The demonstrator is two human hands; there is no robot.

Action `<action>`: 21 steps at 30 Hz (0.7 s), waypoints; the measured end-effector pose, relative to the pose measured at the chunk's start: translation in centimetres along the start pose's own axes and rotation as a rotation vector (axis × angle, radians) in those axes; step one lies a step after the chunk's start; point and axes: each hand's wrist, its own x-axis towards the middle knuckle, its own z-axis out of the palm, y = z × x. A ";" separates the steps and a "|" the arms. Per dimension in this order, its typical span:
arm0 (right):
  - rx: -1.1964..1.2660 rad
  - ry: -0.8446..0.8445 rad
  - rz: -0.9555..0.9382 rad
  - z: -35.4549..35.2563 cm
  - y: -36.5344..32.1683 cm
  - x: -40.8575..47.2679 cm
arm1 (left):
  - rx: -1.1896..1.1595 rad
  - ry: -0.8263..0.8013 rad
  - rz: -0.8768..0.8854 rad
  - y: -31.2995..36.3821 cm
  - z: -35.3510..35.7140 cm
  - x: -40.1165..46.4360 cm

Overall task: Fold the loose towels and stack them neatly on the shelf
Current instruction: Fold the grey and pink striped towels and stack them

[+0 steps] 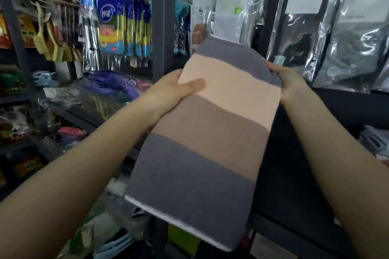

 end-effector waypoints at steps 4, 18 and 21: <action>-0.277 0.191 0.021 -3.2 2.8 3.9 | 0.669 0.008 0.004 -2.7 1.7 4.9; -0.529 0.370 -0.008 -9.2 6.4 4.7 | 0.679 -0.128 -0.032 -7.9 3.9 7.6; -0.372 0.439 -0.106 -8.8 5.7 5.9 | 0.616 -0.008 0.099 -7.0 4.2 9.3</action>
